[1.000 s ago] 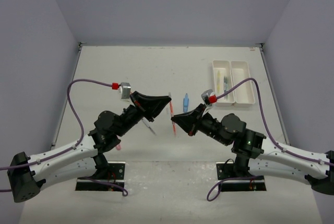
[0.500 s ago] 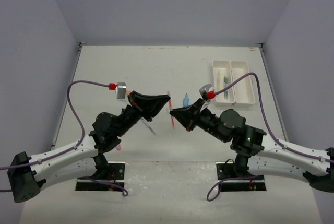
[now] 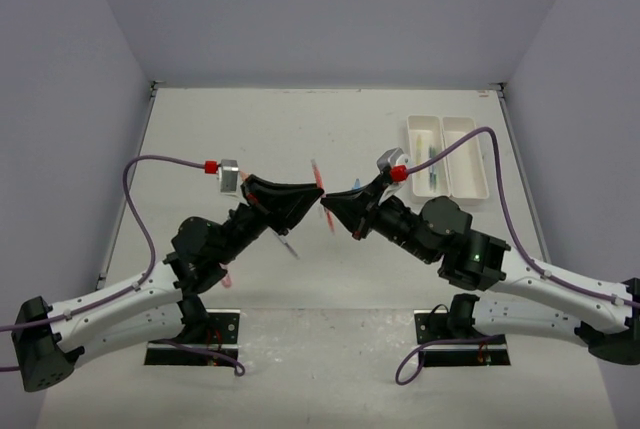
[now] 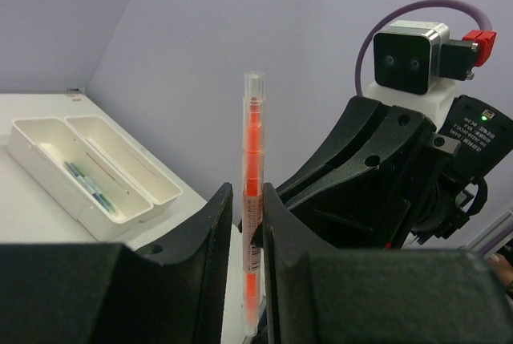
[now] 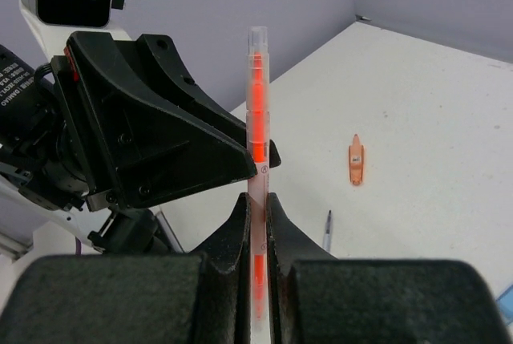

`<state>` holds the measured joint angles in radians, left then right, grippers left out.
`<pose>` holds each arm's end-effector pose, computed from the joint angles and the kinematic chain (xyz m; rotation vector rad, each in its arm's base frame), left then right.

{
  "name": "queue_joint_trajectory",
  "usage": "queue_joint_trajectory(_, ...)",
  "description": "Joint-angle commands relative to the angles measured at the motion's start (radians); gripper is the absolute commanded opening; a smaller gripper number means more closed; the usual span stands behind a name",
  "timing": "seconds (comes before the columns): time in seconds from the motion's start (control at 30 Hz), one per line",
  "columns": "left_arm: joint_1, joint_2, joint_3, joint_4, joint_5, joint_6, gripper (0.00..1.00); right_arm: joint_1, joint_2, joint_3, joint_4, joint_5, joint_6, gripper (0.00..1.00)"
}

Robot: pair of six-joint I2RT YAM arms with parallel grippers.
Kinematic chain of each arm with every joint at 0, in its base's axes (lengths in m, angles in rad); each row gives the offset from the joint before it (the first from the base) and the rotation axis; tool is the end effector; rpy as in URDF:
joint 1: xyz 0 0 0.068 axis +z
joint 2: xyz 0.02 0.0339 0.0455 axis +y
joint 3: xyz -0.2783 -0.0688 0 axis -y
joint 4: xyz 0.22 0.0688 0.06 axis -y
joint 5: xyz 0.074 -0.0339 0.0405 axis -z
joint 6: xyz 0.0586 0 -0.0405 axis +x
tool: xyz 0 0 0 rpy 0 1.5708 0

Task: Sort the stationery into containers
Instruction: Close the pen cap on the pen.

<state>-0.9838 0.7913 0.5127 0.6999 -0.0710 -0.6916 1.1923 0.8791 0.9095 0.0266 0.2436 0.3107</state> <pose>0.0994 -0.1420 0.3628 0.1162 1.2688 -1.4294 0.0838 0.1725 0.4020 -0.4922 1.5263 1.0073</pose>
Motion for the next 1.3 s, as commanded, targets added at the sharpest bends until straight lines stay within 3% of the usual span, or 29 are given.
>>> queue_joint_trajectory(0.0, -0.001, -0.049, 0.060, -0.137, -0.010, 0.070, 0.19, 0.001, 0.006, -0.010, 0.120, -0.058, -0.022, 0.00)
queue_joint_trajectory(0.17, -0.003, -0.082, 0.078, -0.161, -0.011, 0.086, 0.02, 0.000, 0.018, -0.016, 0.110, -0.113, -0.022, 0.00)
queue_joint_trajectory(0.43, -0.002, -0.081, 0.067, -0.096, 0.101, 0.102, 0.00, 0.001, 0.042, -0.026, 0.125, -0.186, -0.018, 0.02)
queue_joint_trajectory(0.57, -0.001, -0.089, 0.059, -0.074, 0.116, 0.097, 0.00, 0.001, 0.059, -0.026, 0.134, -0.203, -0.012, 0.20)
queue_joint_trajectory(0.63, -0.001, -0.091, 0.058, -0.068, 0.119, 0.094, 0.00, 0.000, 0.066, -0.024, 0.139, -0.207, -0.010, 0.22)
queue_joint_trajectory(0.77, -0.002, -0.094, 0.056, -0.061, 0.120, 0.087, 0.00, 0.001, 0.079, -0.019, 0.143, -0.219, -0.009, 0.19)
queue_joint_trajectory(0.83, -0.001, -0.095, 0.056, -0.059, 0.117, 0.086, 0.00, 0.001, 0.087, -0.013, 0.141, -0.223, -0.009, 0.02)
queue_joint_trajectory(0.9, -0.001, -0.093, 0.064, -0.078, 0.102, 0.091, 0.00, 0.001, 0.088, -0.012, 0.136, -0.225, -0.013, 0.00)
queue_joint_trajectory(0.93, -0.001, -0.093, 0.070, -0.095, 0.088, 0.094, 0.02, 0.000, 0.087, -0.012, 0.135, -0.223, -0.013, 0.00)
queue_joint_trajectory(0.97, -0.001, -0.090, 0.082, -0.122, 0.067, 0.097, 0.09, 0.000, 0.086, -0.012, 0.129, -0.222, -0.016, 0.00)
queue_joint_trajectory(1.07, -0.001, -0.076, 0.137, -0.232, -0.017, 0.127, 0.58, 0.001, 0.081, -0.007, 0.096, -0.217, -0.030, 0.00)
queue_joint_trajectory(1.13, -0.001, -0.068, 0.175, -0.283, -0.054, 0.143, 0.62, 0.001, 0.084, -0.007, 0.086, -0.218, -0.033, 0.00)
queue_joint_trajectory(1.27, -0.001, -0.052, 0.233, -0.355, -0.112, 0.161, 0.56, 0.001, 0.094, -0.007, 0.067, -0.221, -0.035, 0.00)
